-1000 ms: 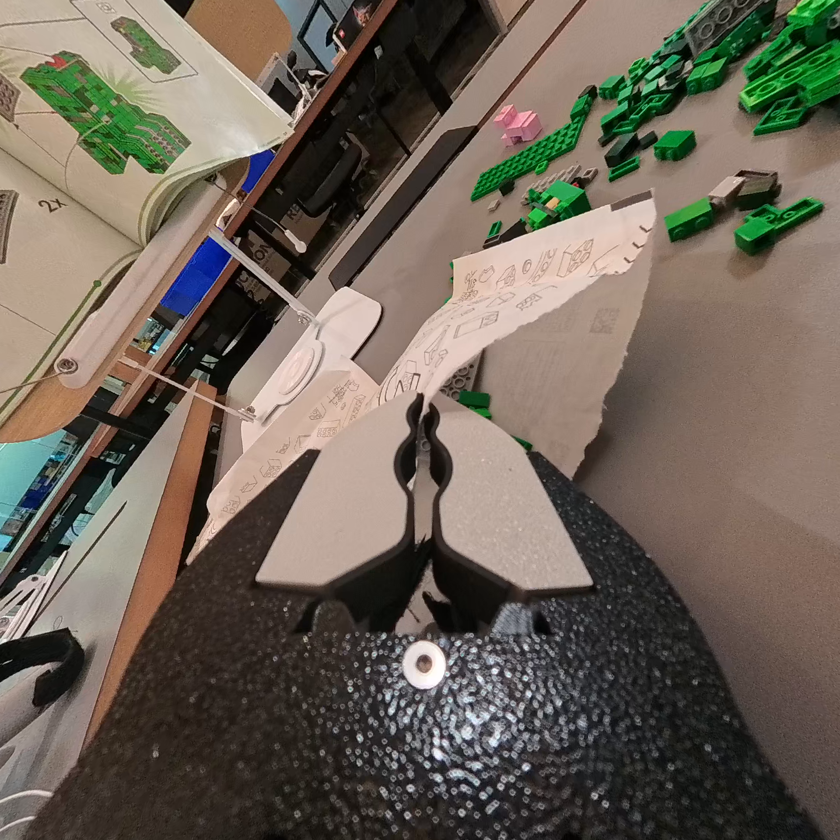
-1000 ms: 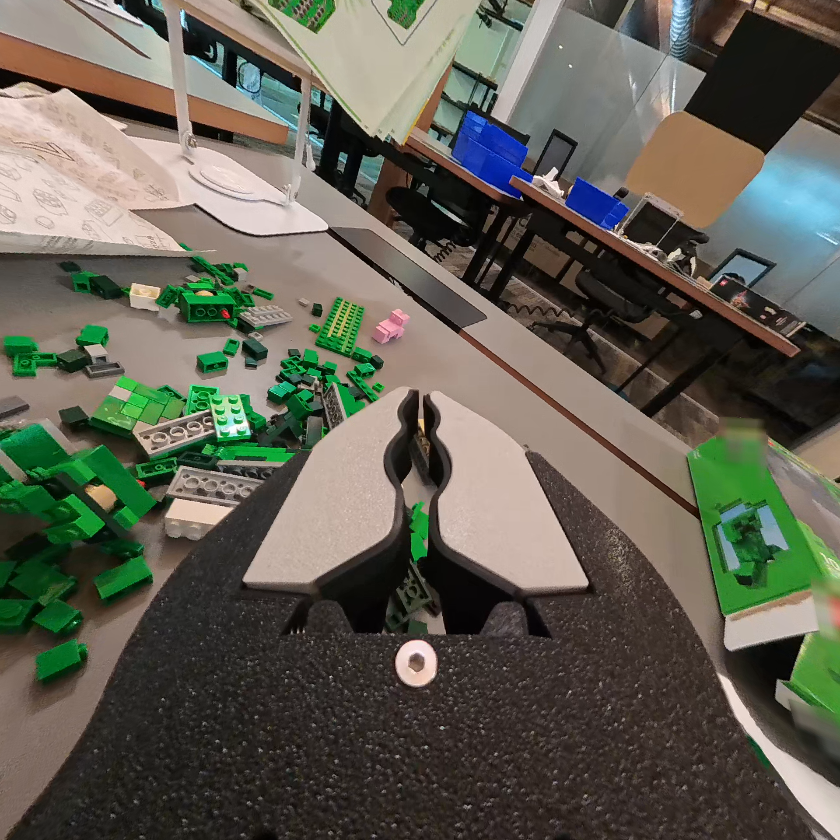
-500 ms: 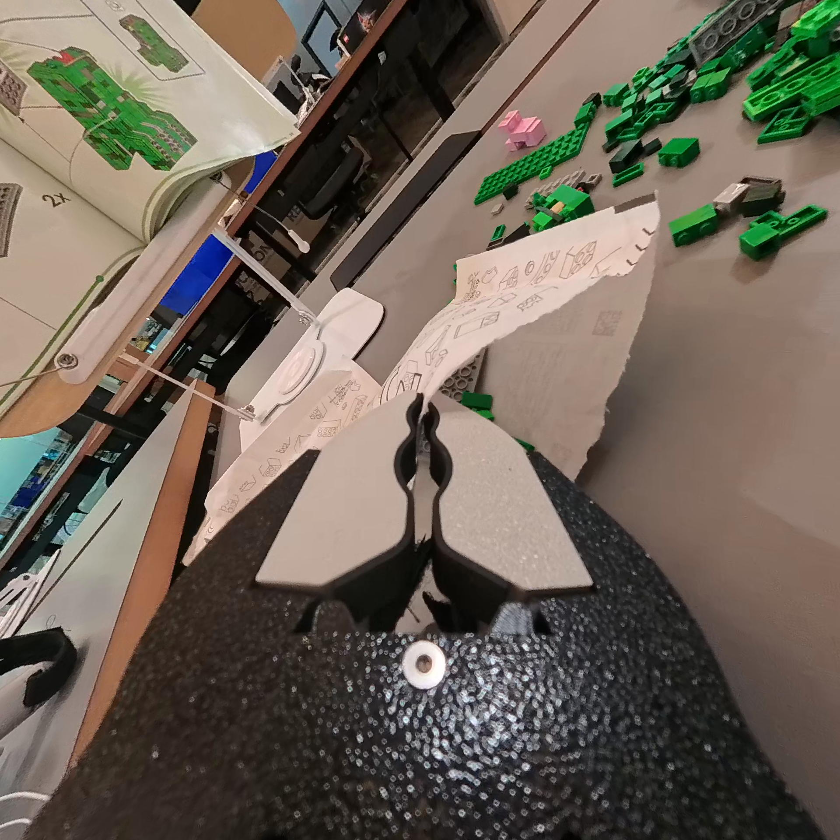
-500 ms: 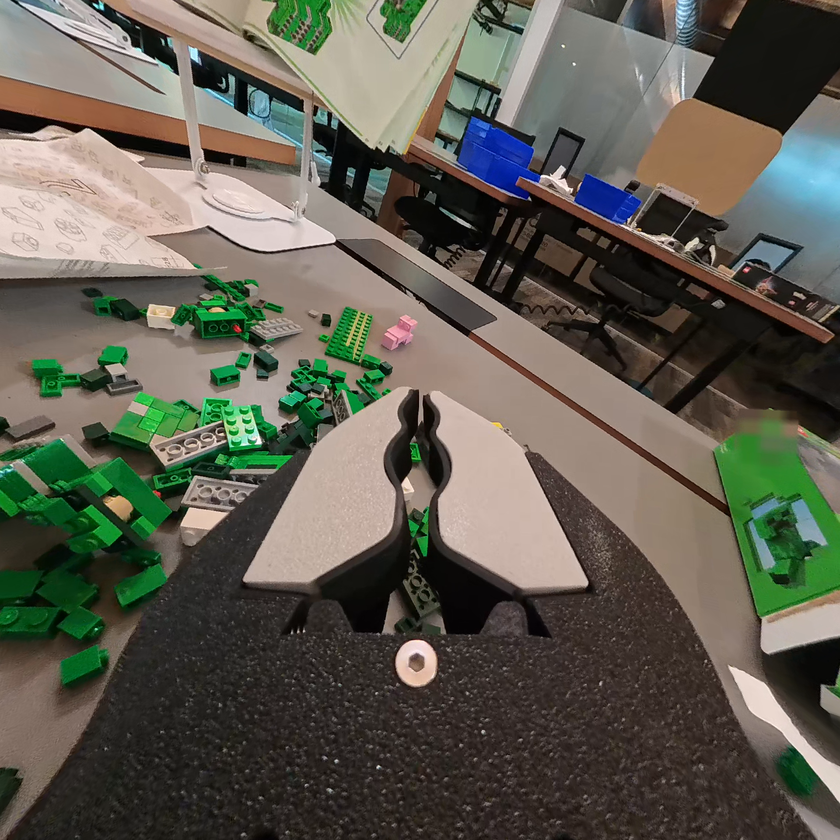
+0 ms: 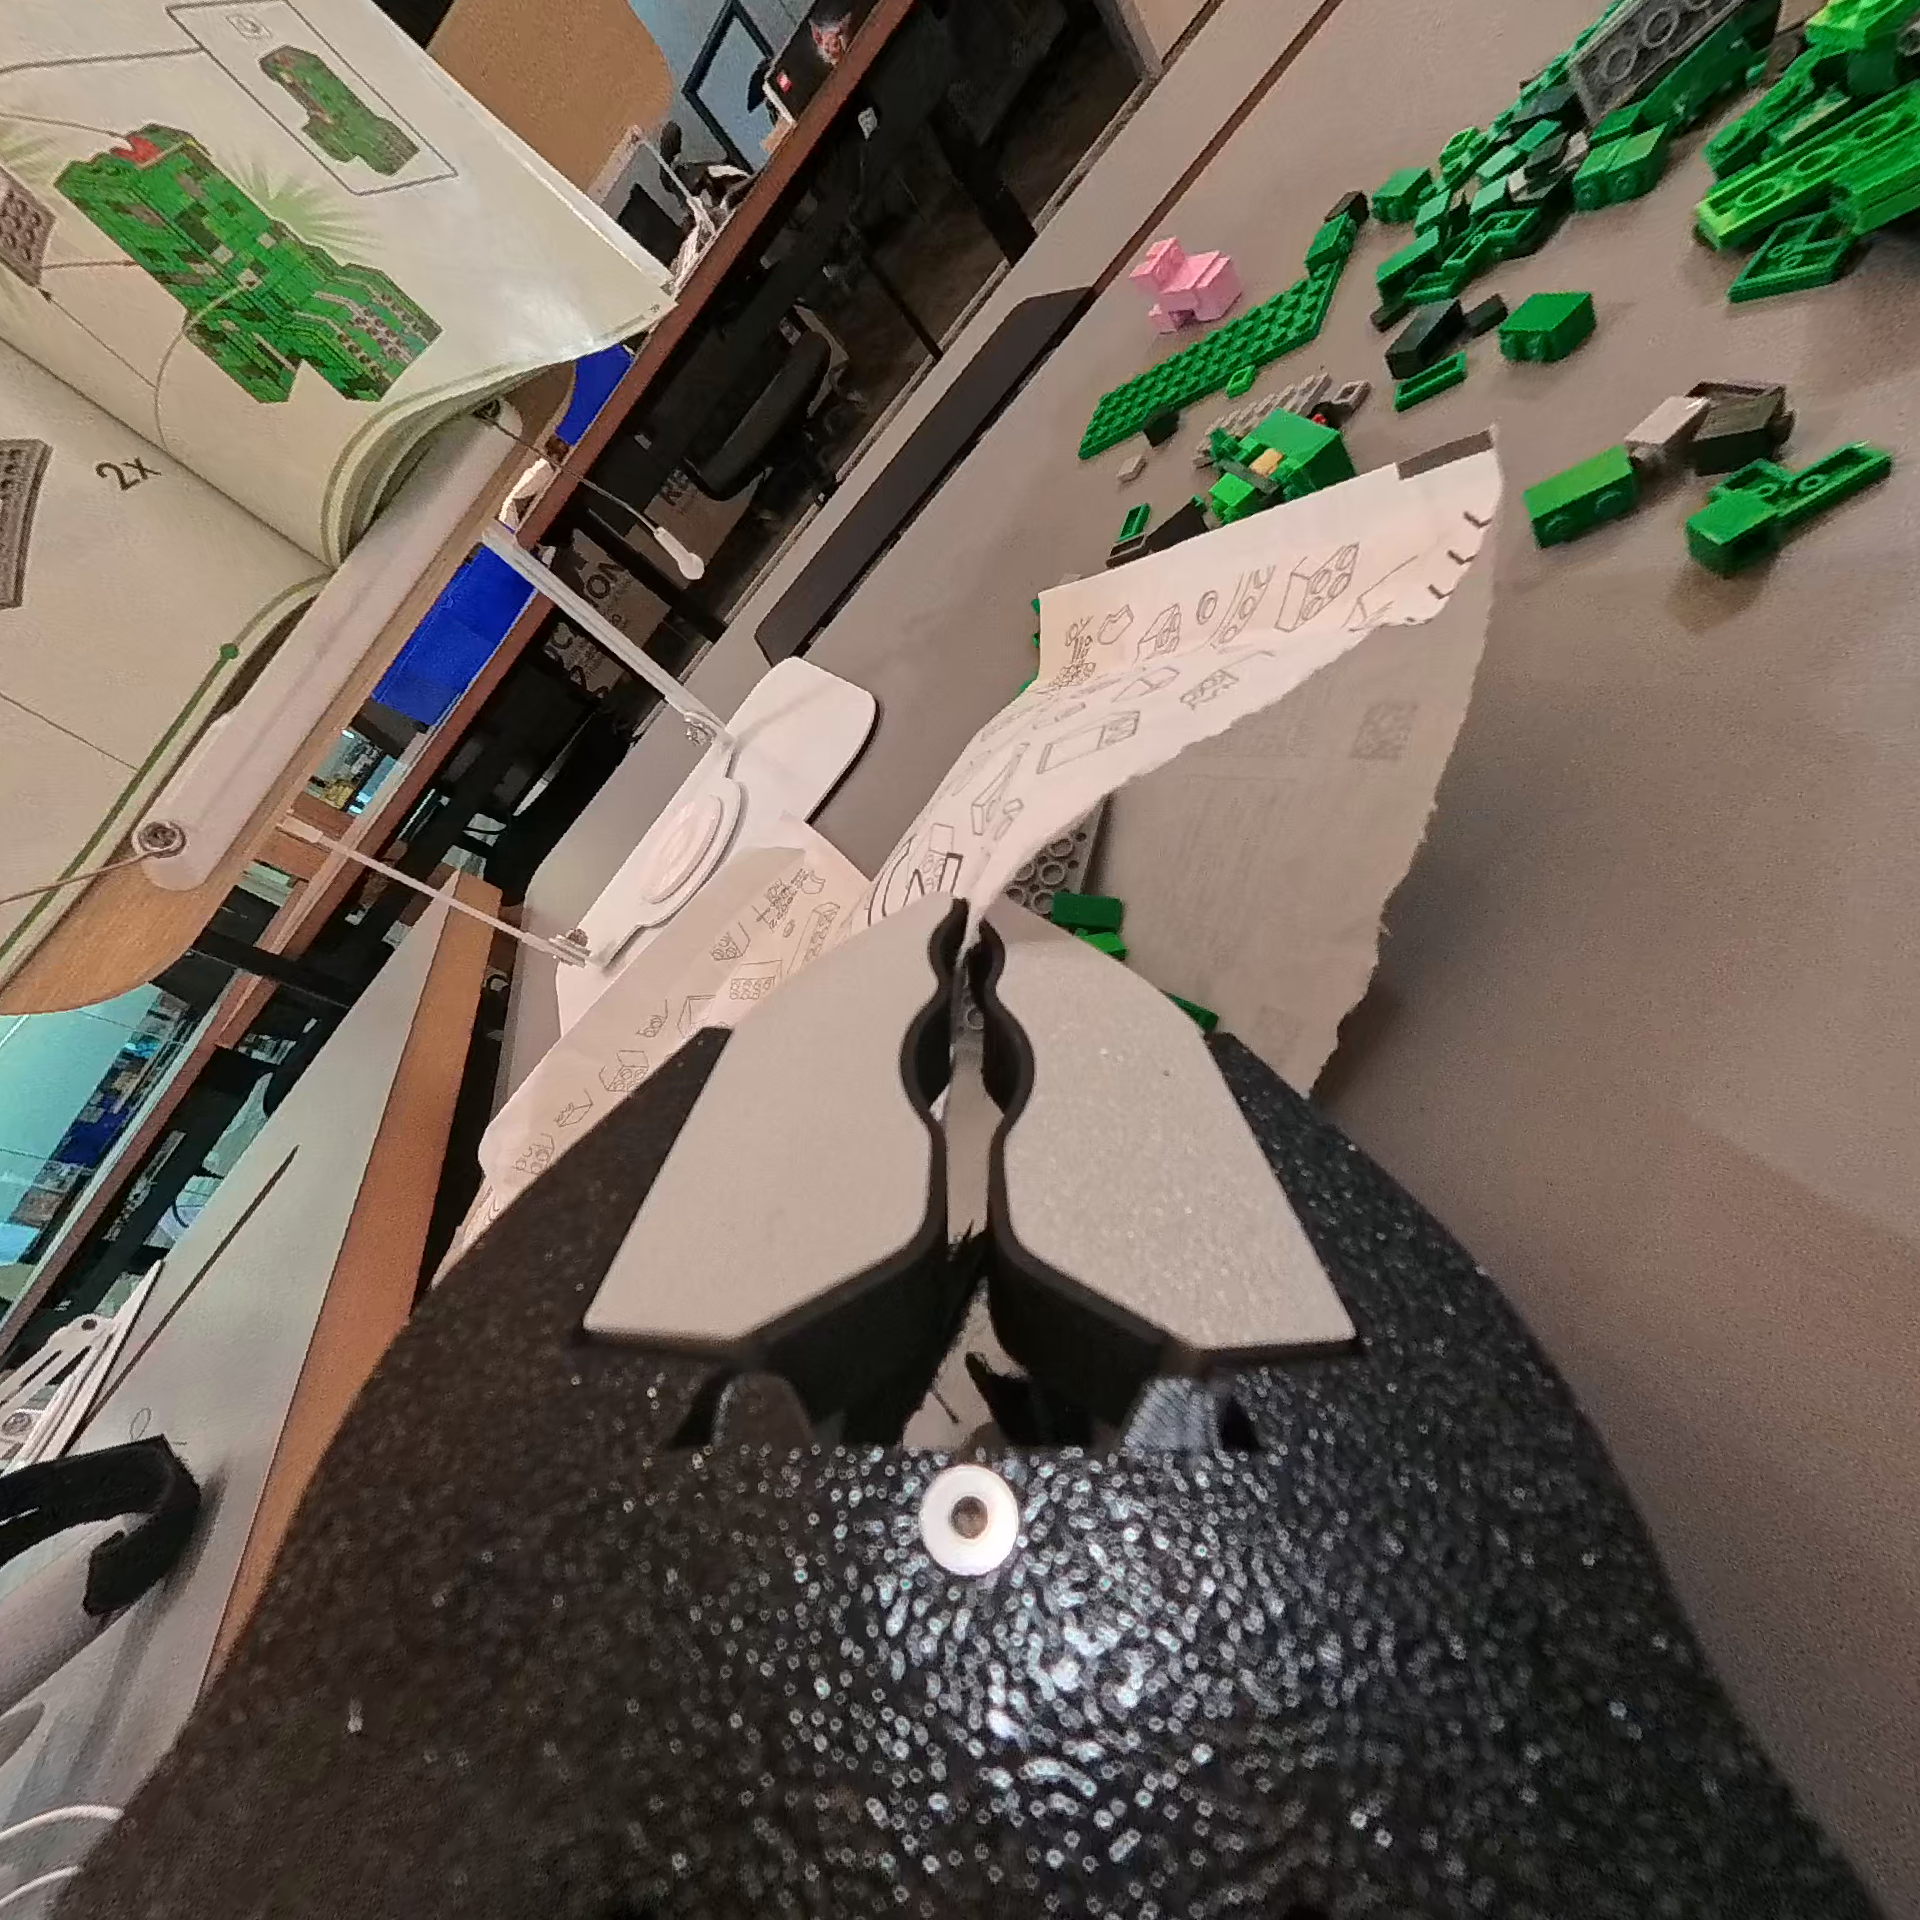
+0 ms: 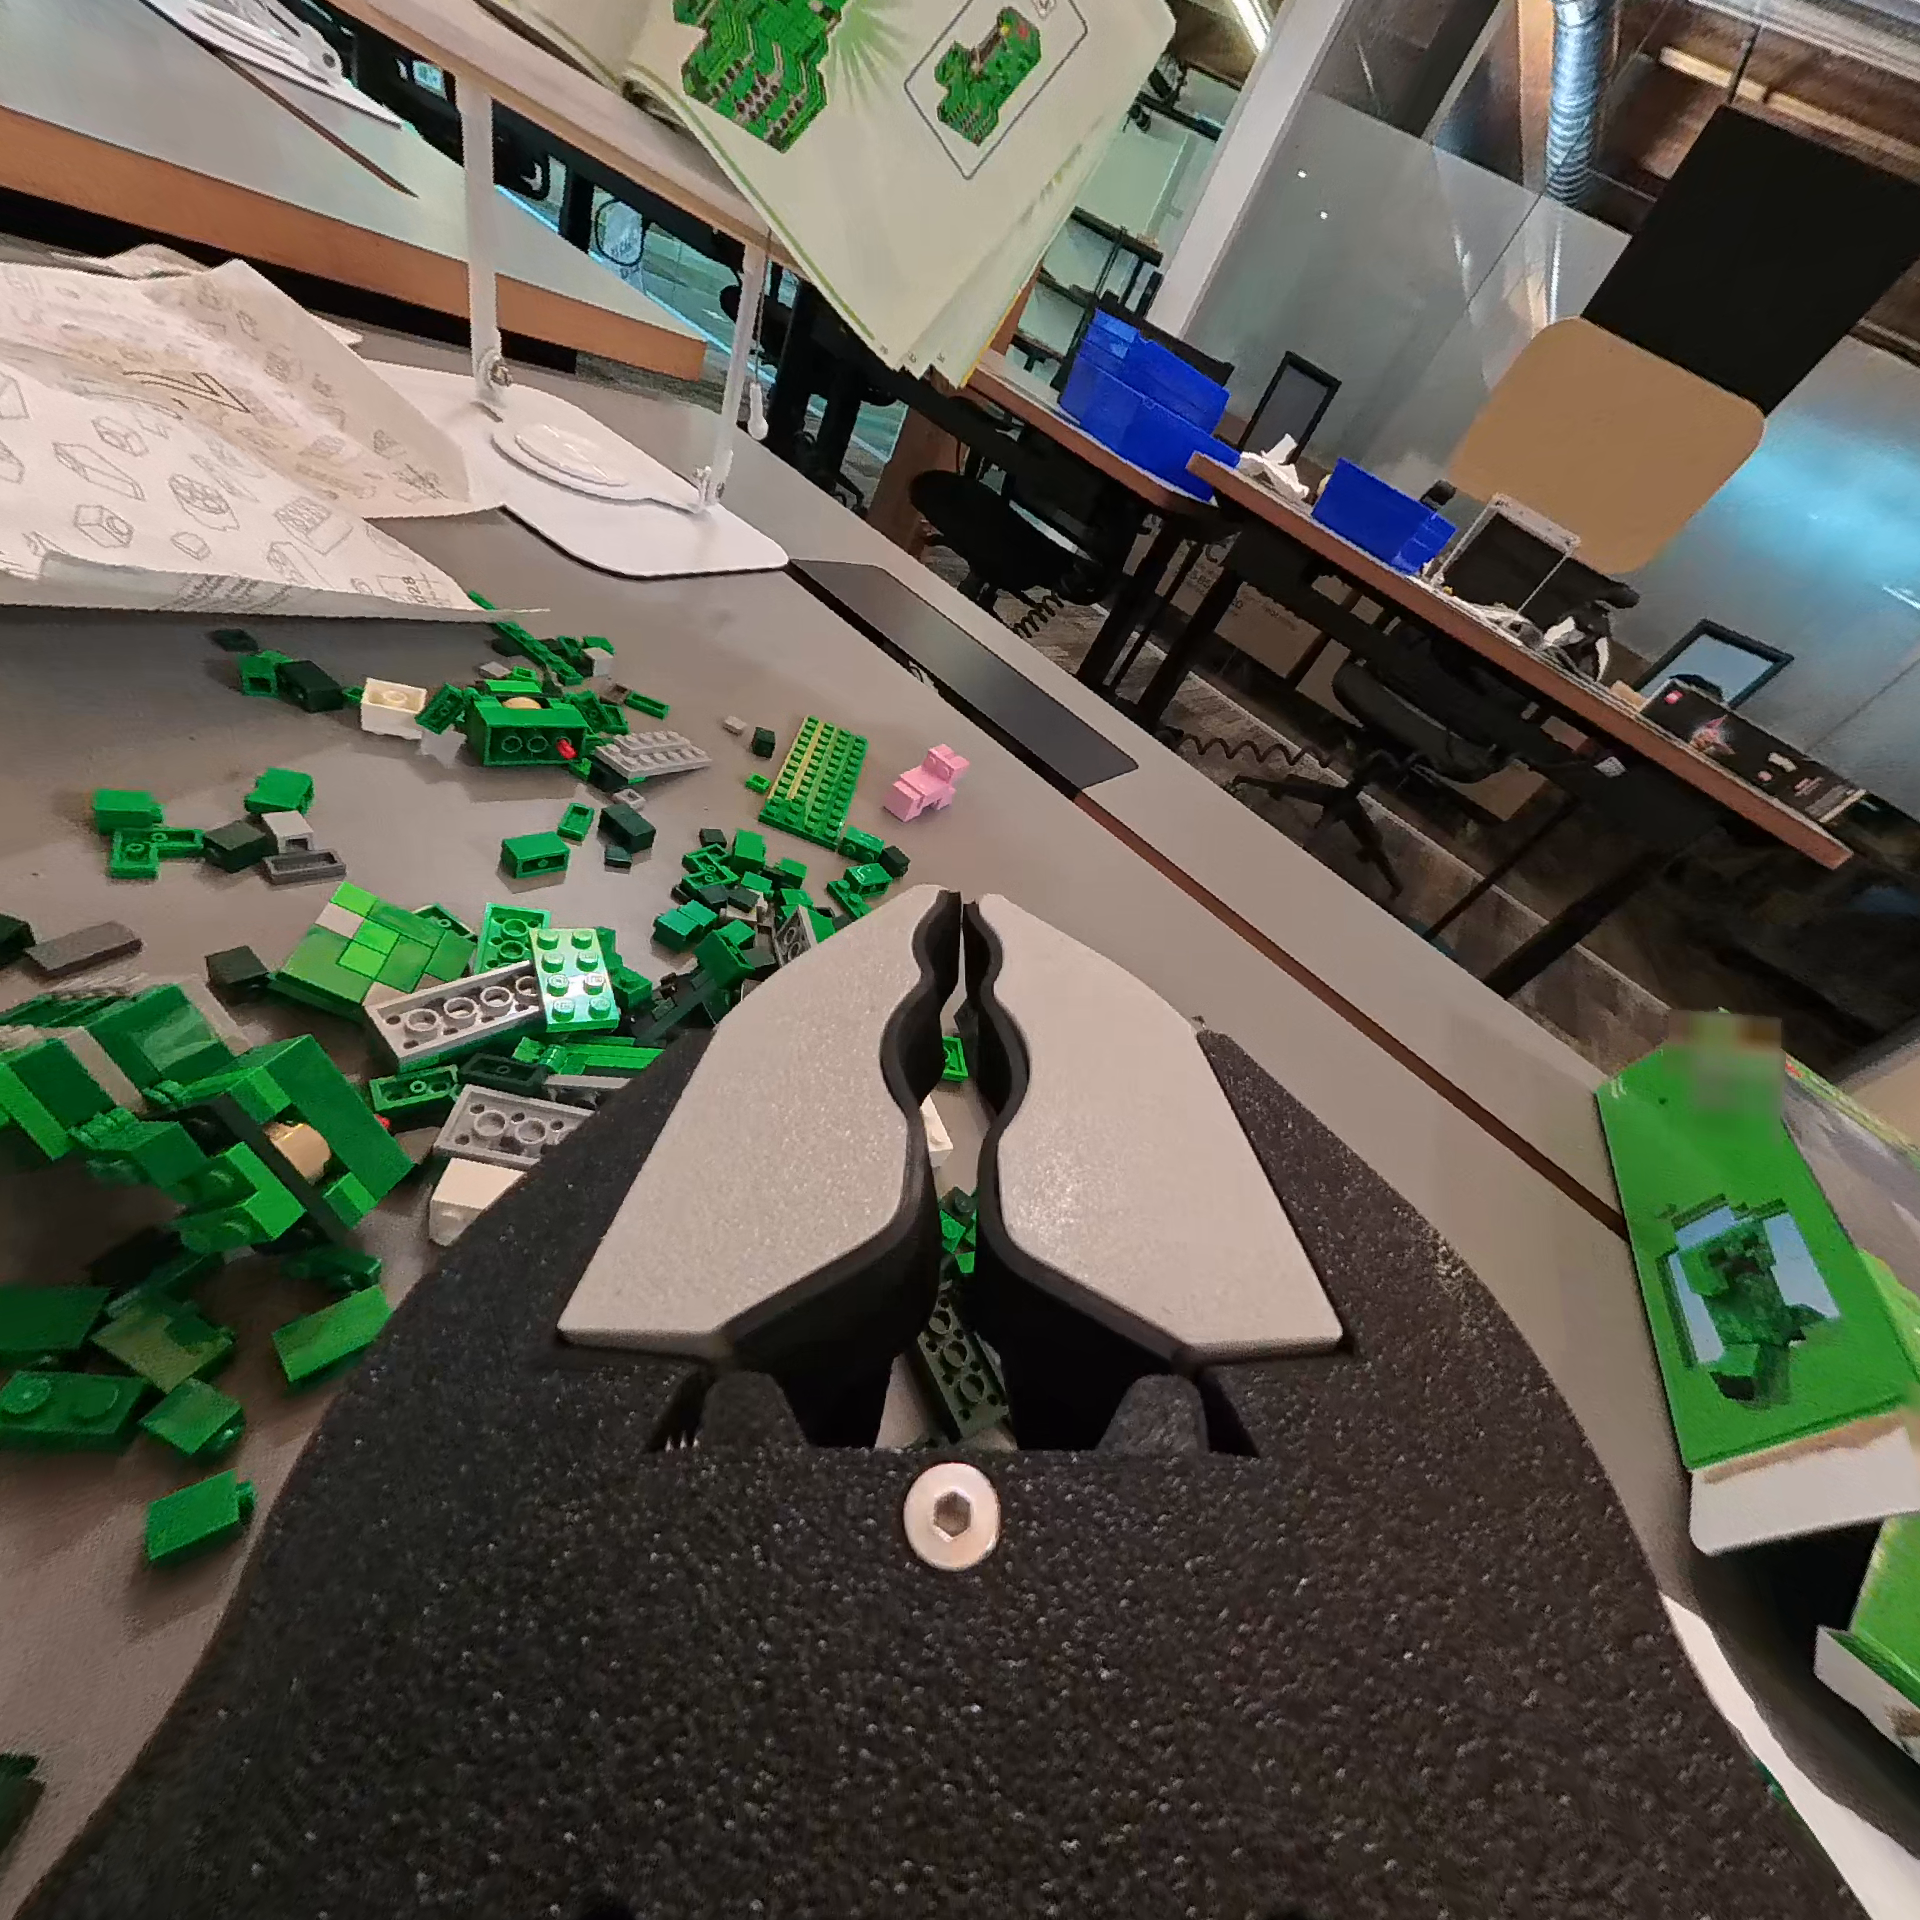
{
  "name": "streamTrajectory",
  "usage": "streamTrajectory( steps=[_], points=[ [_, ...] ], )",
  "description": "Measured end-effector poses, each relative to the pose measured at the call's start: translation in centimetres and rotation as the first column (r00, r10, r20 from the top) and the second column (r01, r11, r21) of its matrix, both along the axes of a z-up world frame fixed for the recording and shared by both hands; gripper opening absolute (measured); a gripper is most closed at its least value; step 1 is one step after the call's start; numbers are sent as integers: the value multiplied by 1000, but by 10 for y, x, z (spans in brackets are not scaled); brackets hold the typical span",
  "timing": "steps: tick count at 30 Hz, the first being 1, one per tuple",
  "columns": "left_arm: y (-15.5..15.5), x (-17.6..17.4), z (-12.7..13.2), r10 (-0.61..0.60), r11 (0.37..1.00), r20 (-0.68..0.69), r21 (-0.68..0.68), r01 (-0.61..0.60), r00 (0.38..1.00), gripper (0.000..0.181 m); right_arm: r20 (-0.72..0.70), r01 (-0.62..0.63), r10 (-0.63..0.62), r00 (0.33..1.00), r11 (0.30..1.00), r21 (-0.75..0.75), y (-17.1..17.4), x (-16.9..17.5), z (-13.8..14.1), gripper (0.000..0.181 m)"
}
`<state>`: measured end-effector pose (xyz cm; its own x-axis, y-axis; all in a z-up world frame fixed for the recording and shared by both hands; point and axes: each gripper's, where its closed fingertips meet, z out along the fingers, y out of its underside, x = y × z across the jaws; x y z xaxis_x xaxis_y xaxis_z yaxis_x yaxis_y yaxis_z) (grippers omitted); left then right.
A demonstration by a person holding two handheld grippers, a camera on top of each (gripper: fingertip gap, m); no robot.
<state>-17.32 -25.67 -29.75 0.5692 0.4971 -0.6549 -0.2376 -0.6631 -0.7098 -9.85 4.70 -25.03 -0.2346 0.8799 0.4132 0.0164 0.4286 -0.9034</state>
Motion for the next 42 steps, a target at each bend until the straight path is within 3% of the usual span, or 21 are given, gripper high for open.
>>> streamTrajectory(
  steps=[11, 15, 23, 25, 27, 30, 33, 35, 40, 42],
  points=[
    [-4, -2, 5, 23, 999, -7, 28, -23, 1000, 0, 4, -13, 13, 1000, 1000, 3, -2, 0, -1, 0],
    [-3, -2, 6, 24, 999, -5, 39, -23, 1000, 0, -10, -268, 269, 963, 961, 62, -39, 16, 2, 0],
    [-13, -6, 19, 81, 992, -49, 98, -76, 995, 0, 150, -414, 417, 897, 909, -47, -65, -32, 4, 1],
    [-17, -7, 22, 93, 991, -70, 102, -85, 993, 0, 217, -471, 470, 855, 881, -52, -80, -50, 2, 4],
    [-16, -7, 21, 88, 993, -76, 89, -81, 993, 0, 320, -549, 549, 772, 830, -99, -103, -61, -3, 10],
    [-13, -5, 21, 79, 994, -80, 77, -73, 994, 0, 366, -614, 612, 701, 779, -125, -133, -83, -4, 13],
    [-14, -6, 22, 82, 993, -76, 90, -75, 994, 0, 464, -616, 579, 670, 783, -88, -151, -110, -21, 13],
    [-17, -7, 24, 91, 989, -62, 119, -83, 994, 0, 568, -611, 554, 609, 784, -109, -160, -122, -37, 14],
    [-28, -12, 29, 137, 972, -30, 196, -128, 990, 0, 719, -647, 555, 418, 737, -193, -187, -121, -61, 13],
    [-31, -14, 29, 148, 968, -18, 210, -141, 989, 0, 726, -691, 566, 392, 702, -174, -199, -113, -61, 12]
  ],
)
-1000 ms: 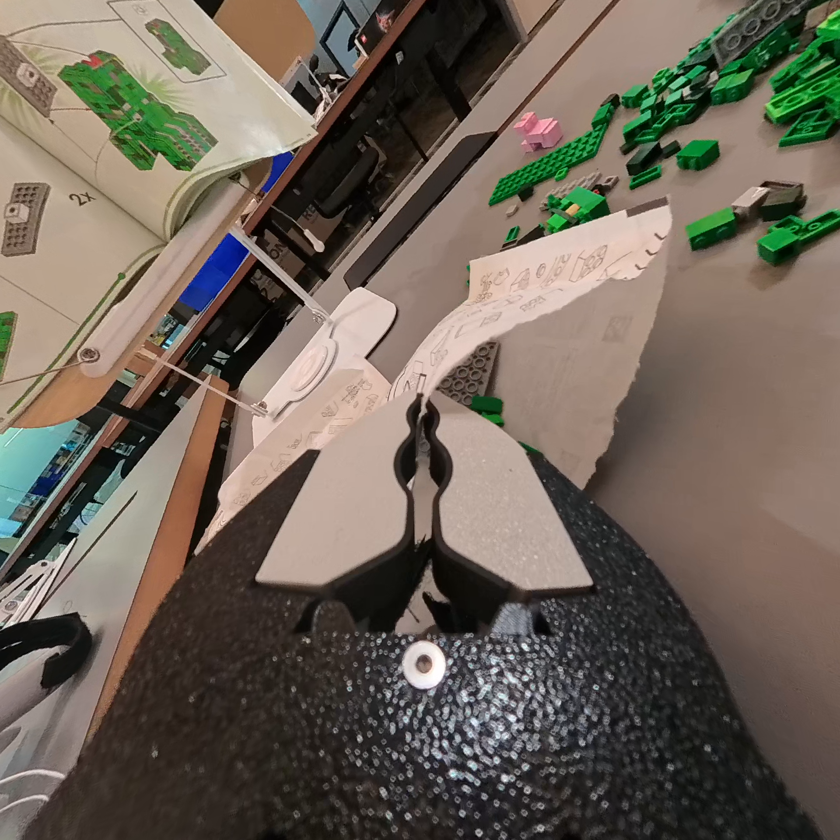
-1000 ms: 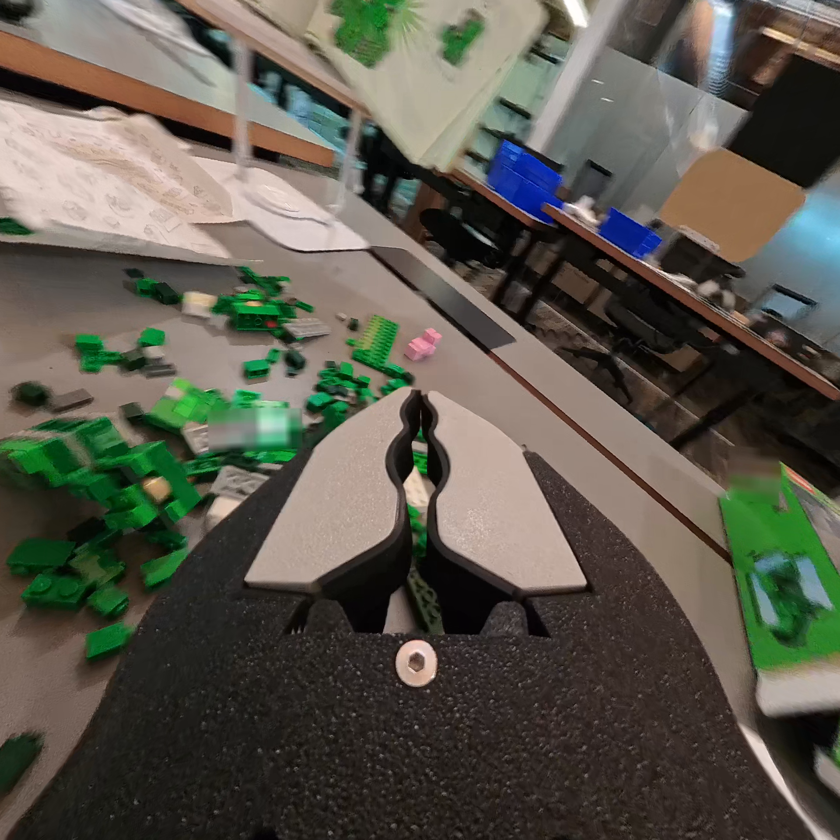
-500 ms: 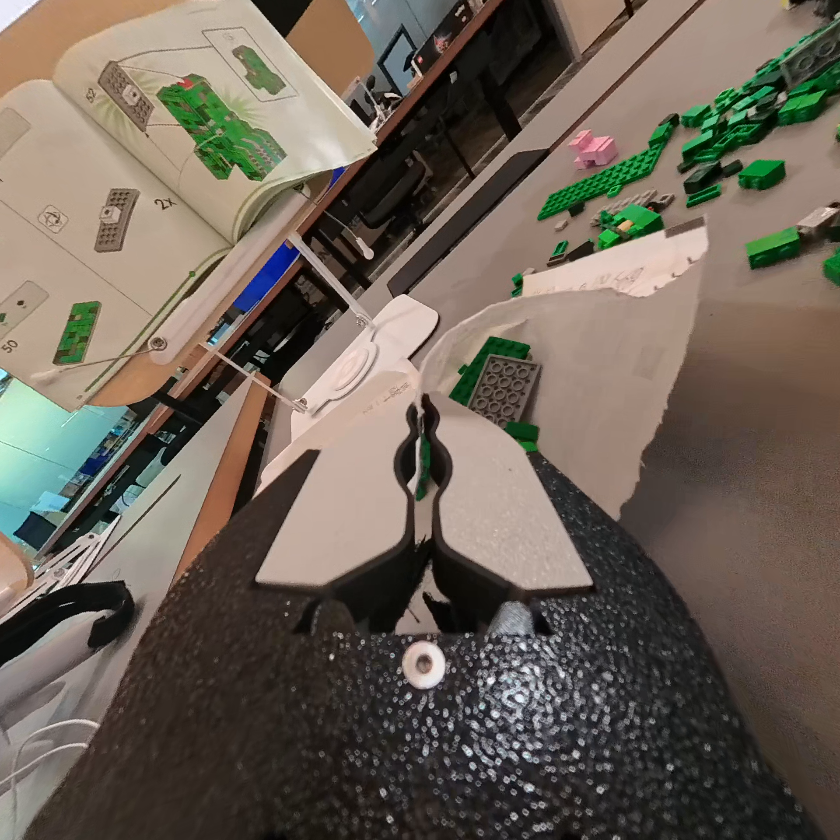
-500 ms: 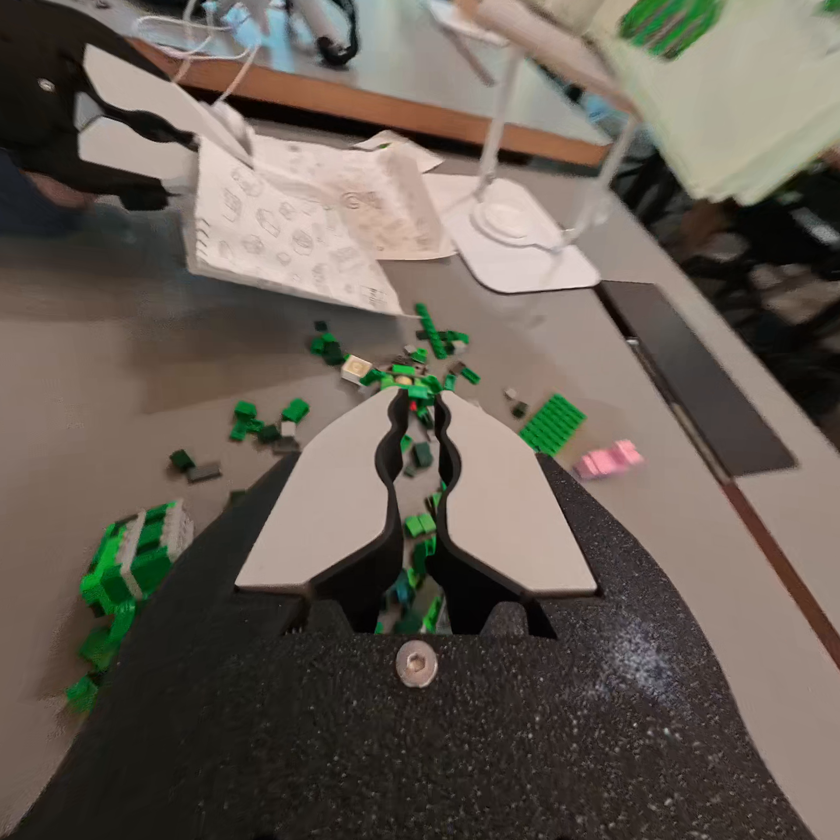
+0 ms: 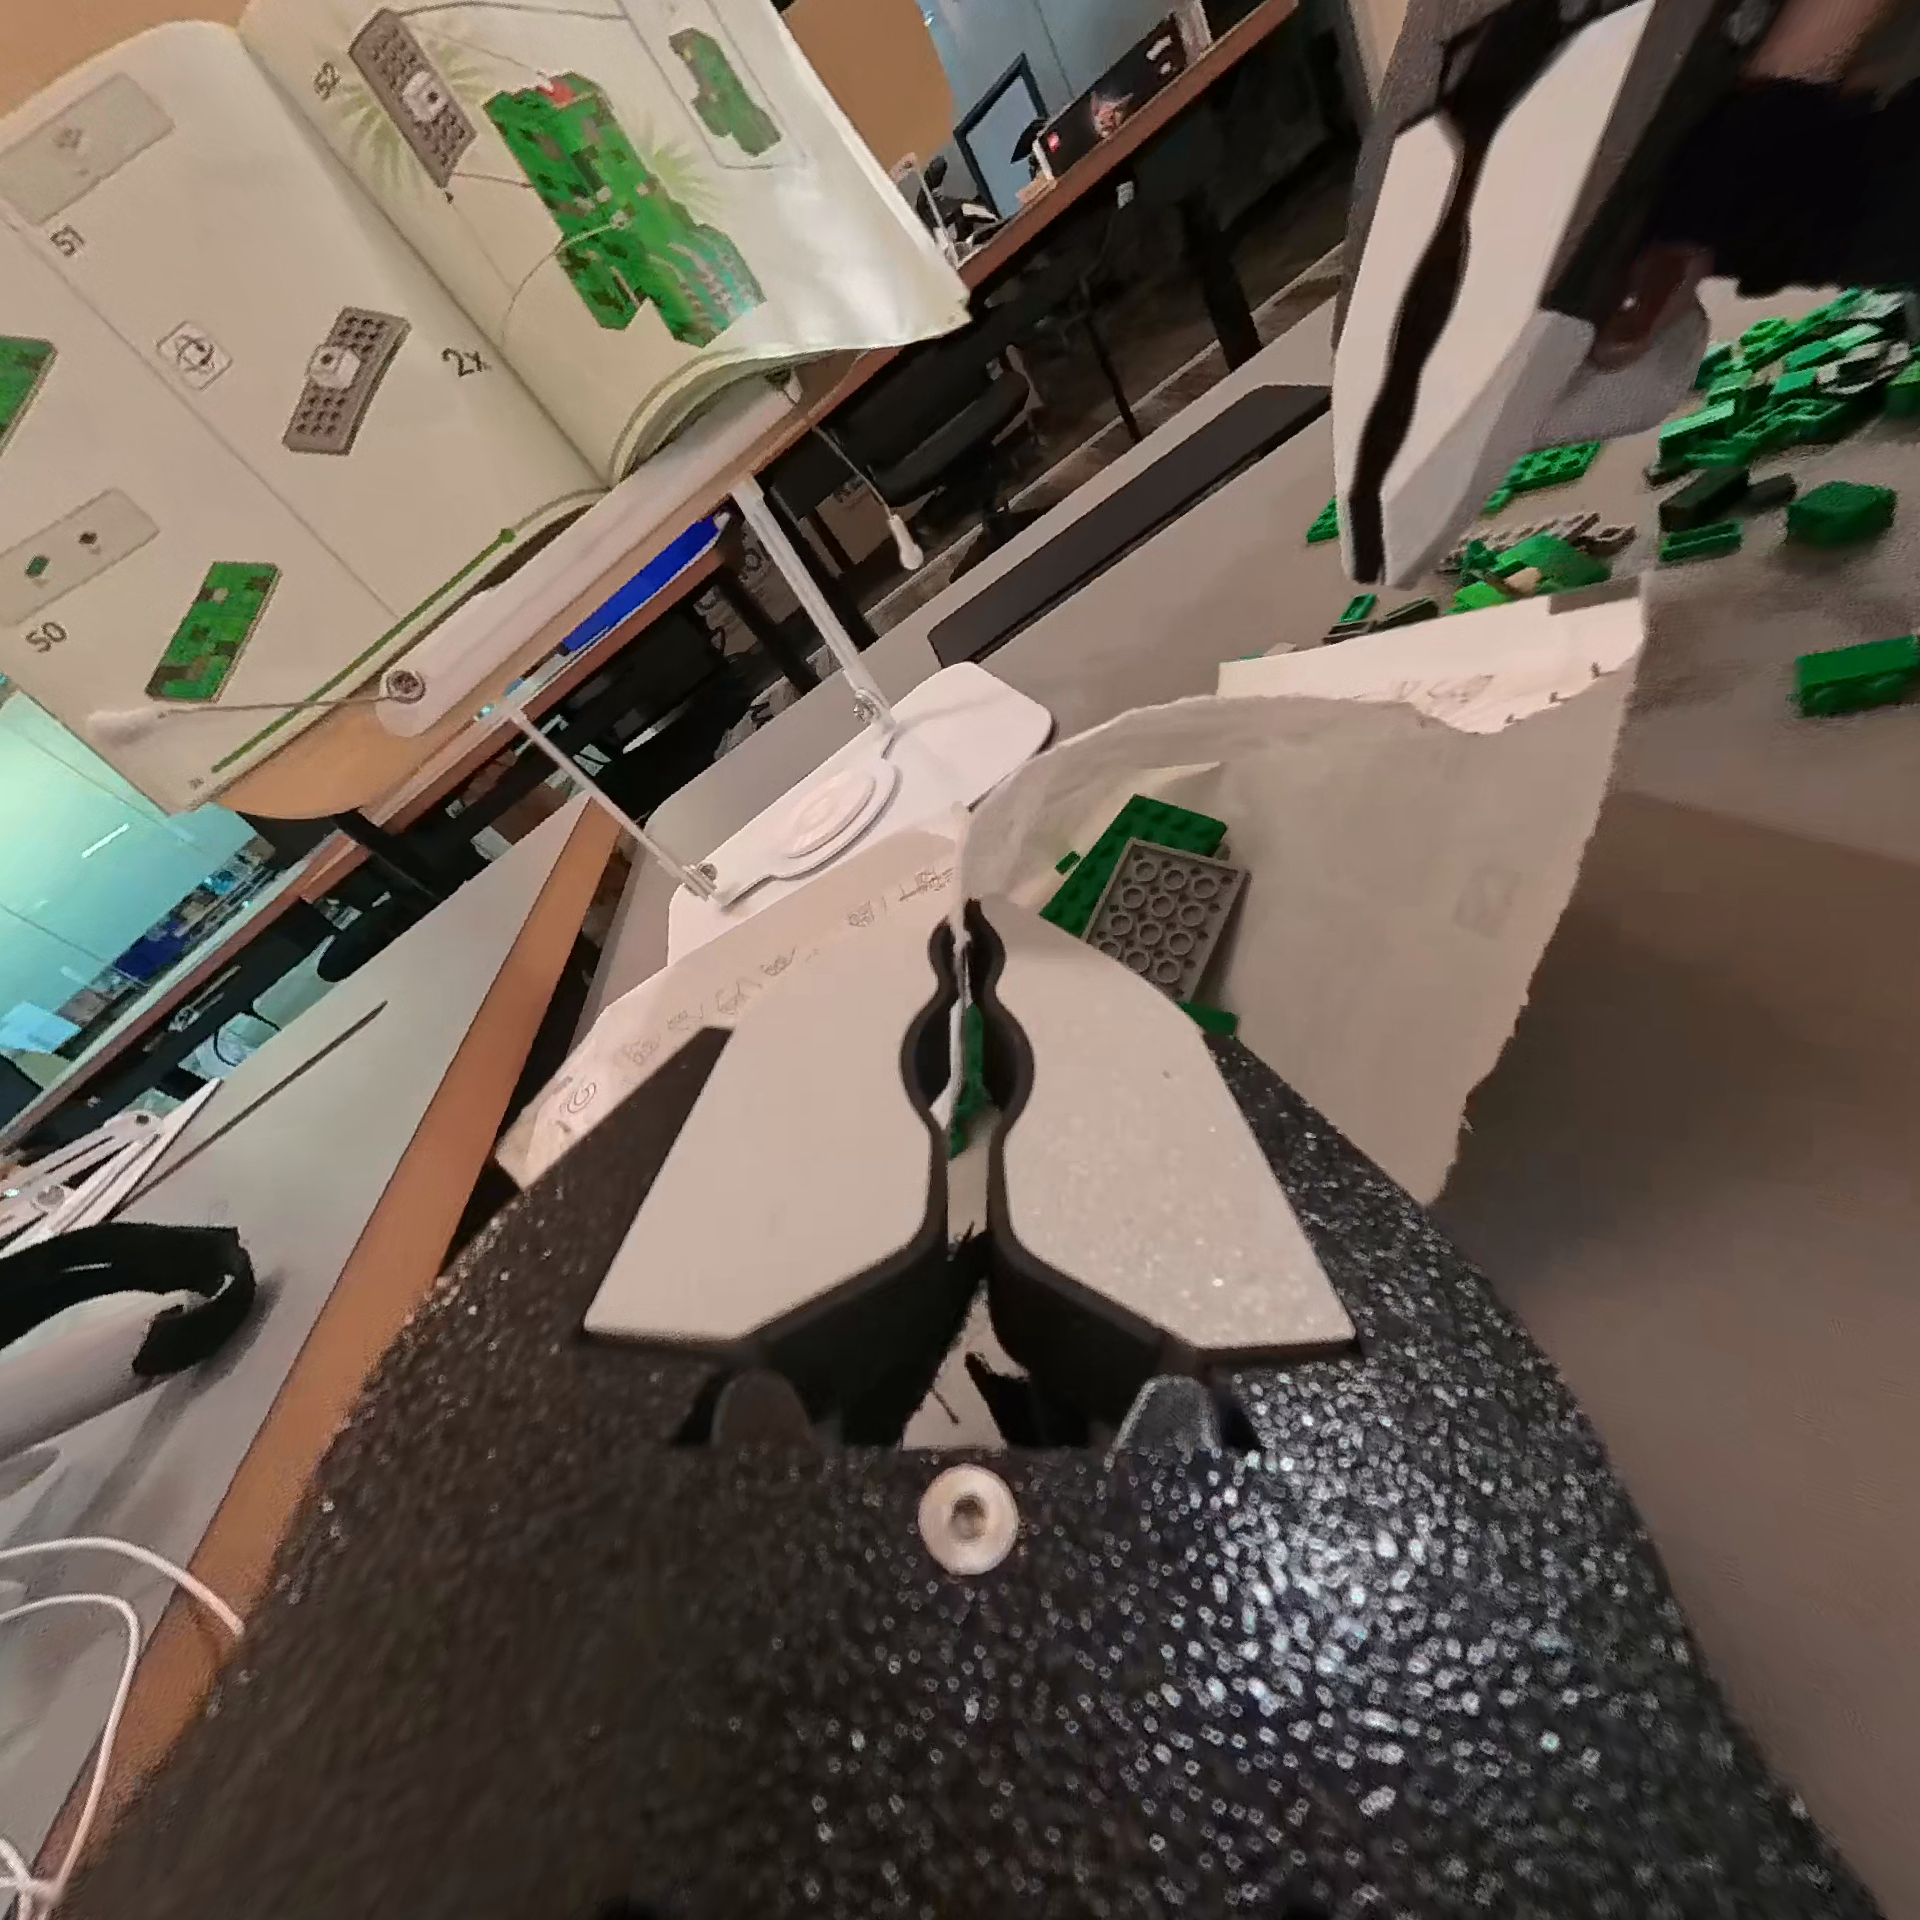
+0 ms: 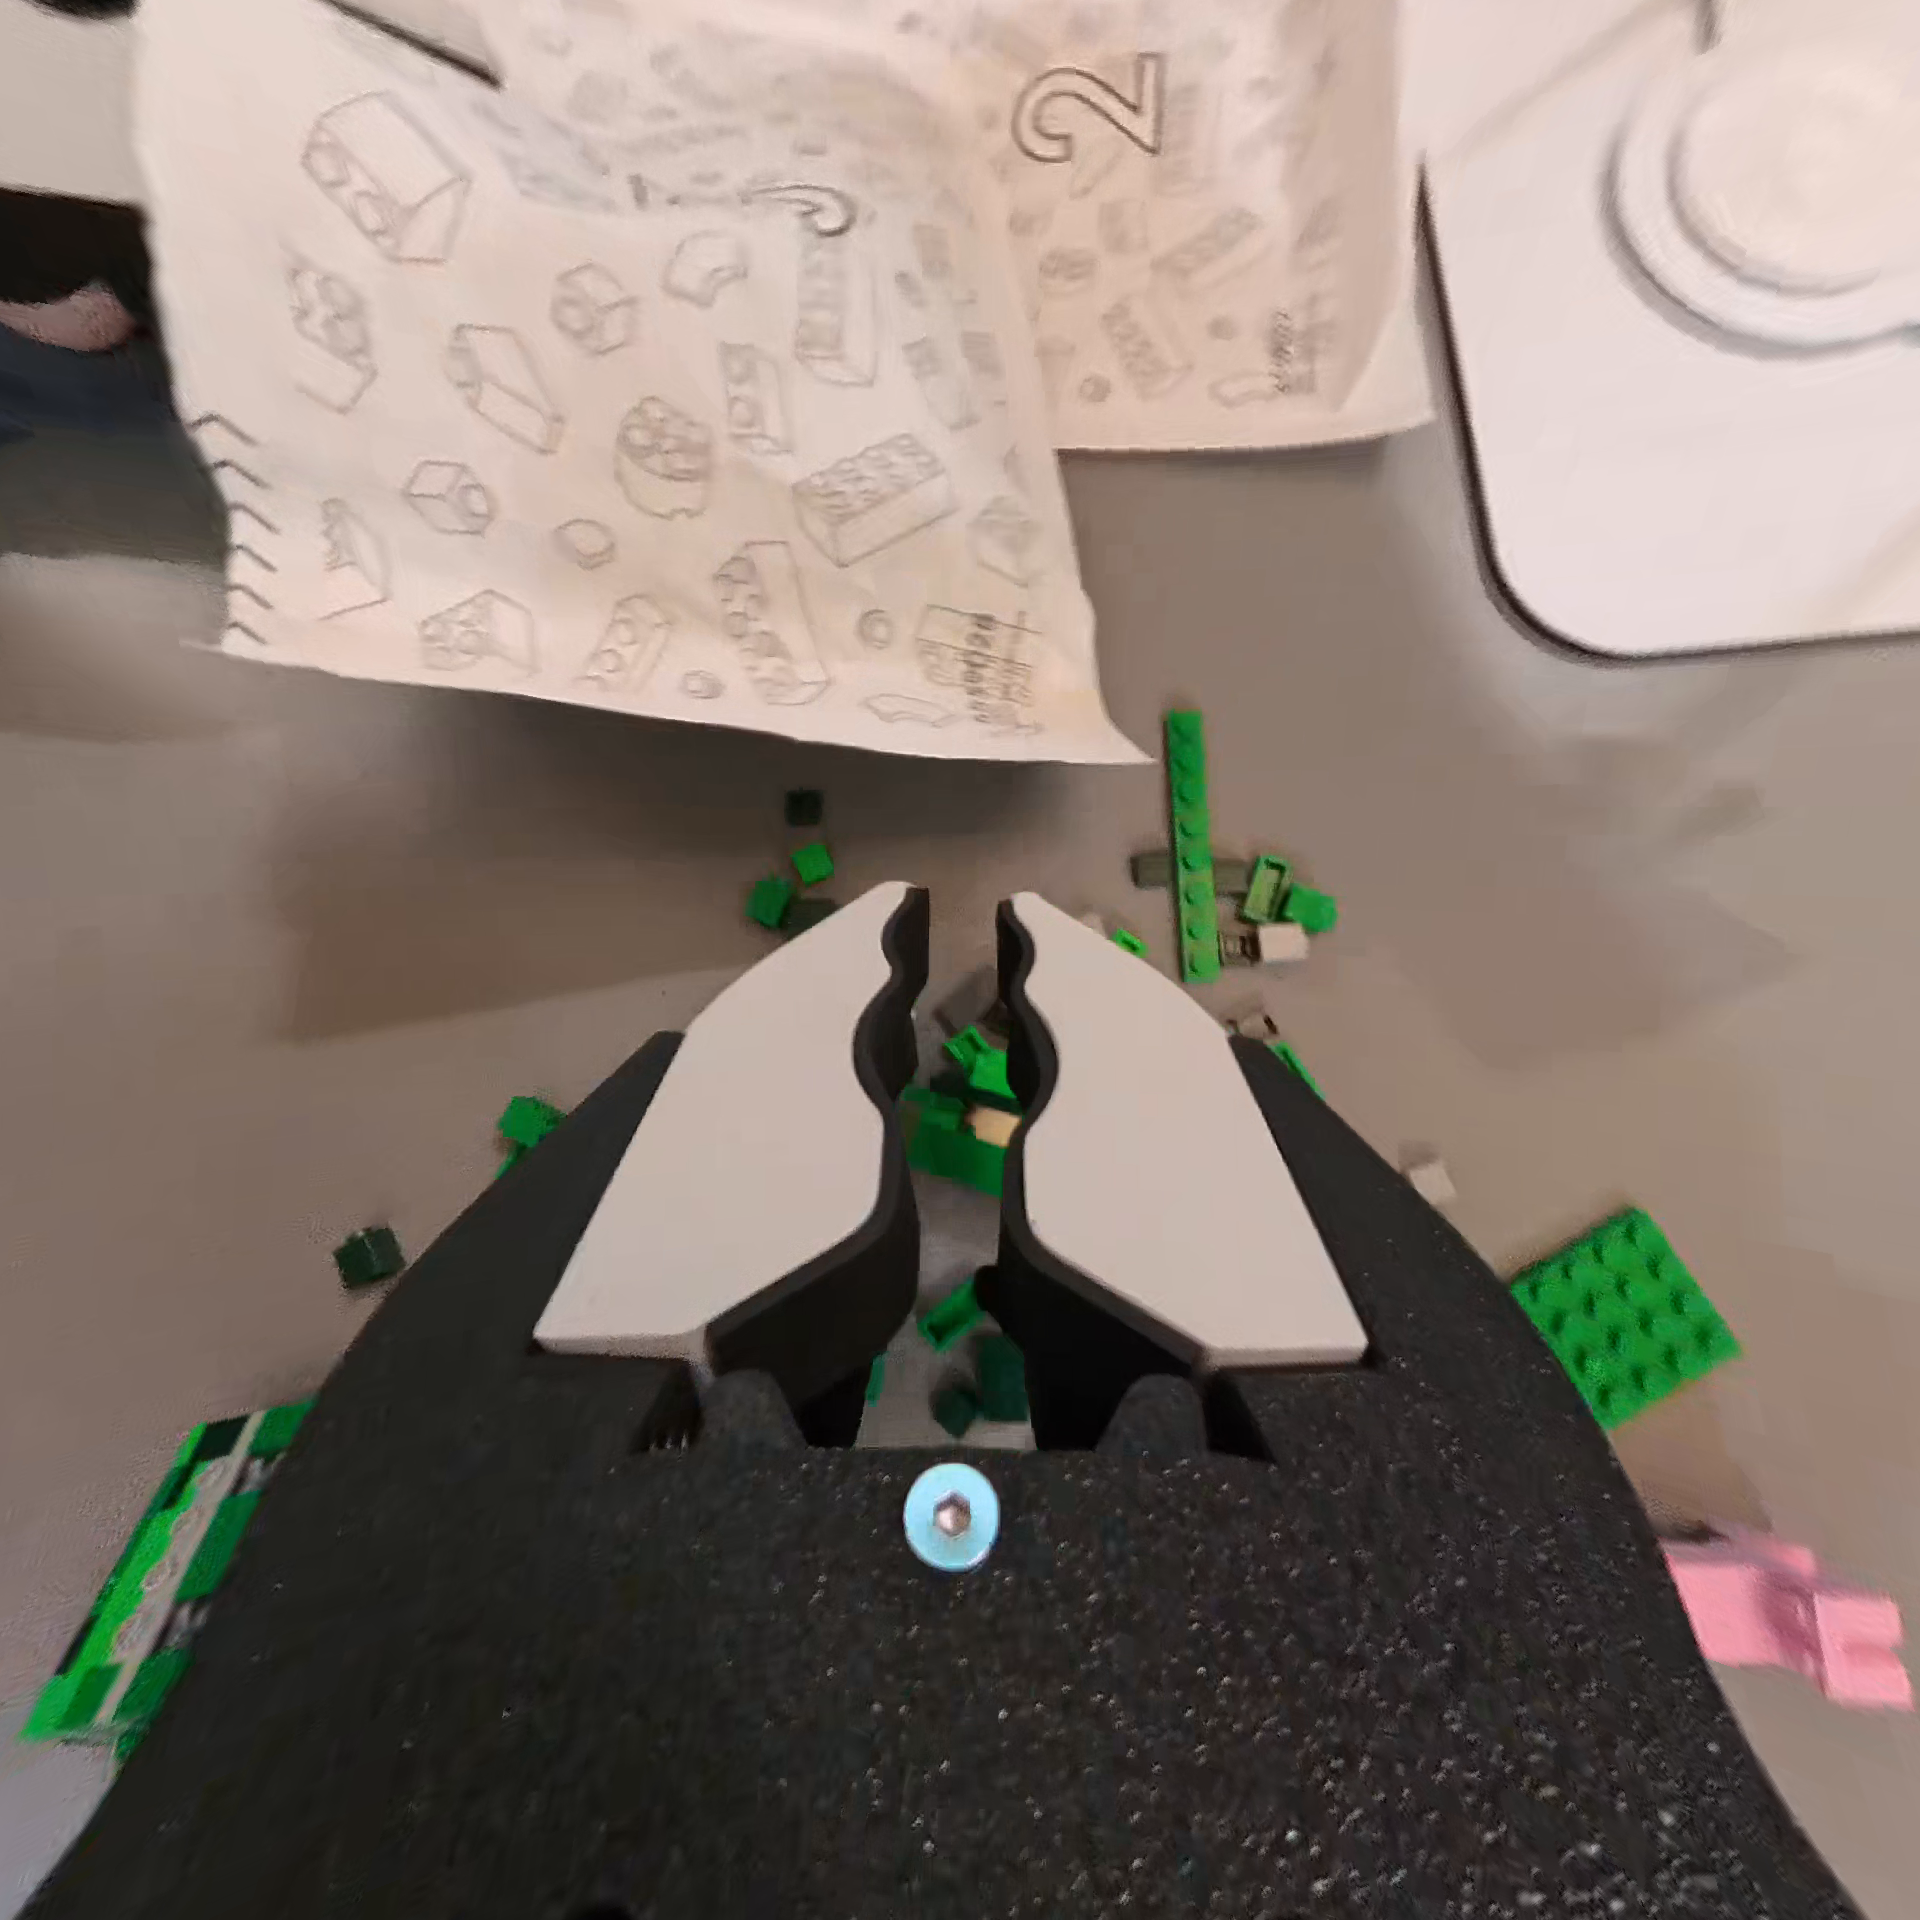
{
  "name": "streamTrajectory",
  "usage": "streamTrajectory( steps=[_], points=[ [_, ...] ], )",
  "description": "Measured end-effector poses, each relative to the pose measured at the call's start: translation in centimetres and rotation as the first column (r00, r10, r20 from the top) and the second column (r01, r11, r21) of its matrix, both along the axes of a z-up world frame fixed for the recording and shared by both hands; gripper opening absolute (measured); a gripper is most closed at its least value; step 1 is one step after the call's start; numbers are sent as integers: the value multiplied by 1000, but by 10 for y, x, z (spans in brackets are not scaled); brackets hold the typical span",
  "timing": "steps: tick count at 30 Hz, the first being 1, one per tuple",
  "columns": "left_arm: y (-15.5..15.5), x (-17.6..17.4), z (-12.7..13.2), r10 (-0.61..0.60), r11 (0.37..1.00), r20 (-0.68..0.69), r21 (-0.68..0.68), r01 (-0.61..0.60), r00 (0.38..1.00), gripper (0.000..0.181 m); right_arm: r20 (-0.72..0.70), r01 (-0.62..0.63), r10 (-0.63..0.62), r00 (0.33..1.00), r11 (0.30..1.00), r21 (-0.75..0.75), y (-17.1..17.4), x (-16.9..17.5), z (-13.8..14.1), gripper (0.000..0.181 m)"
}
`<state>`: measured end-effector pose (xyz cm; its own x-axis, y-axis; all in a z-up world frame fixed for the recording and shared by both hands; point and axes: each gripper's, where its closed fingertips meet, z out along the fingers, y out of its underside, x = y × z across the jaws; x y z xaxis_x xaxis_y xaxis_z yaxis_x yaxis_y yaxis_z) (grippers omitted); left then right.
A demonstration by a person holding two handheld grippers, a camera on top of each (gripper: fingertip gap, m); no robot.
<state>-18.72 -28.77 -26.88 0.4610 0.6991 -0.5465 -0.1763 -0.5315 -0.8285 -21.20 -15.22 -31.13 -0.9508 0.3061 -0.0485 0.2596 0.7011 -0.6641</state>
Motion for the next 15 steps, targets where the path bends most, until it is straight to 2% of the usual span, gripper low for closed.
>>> streamTrajectory(
  steps=[2, 6, 11, 15],
  points=[
    [0, 0, -1, -1, 1000, 9, 7, 1, 1000, 0, -30, -44, 45, 999, 998, 39, -9, 6, -3, 10],
    [0, -1, -1, -1, 1000, 13, 6, 1, 1000, 0, 9, -96, 96, 995, 988, 123, -16, 19, -19, 10],
    [-1, -1, -1, -1, 1000, 18, 12, 1, 1000, 0, 11, -101, 102, 995, 954, 282, 2, 23, -40, 10],
    [0, -1, -2, -12, 1000, 27, 16, 11, 1000, 0, 87, -109, 80, 993, 902, 417, 30, 37, -46, 9]
  ],
)
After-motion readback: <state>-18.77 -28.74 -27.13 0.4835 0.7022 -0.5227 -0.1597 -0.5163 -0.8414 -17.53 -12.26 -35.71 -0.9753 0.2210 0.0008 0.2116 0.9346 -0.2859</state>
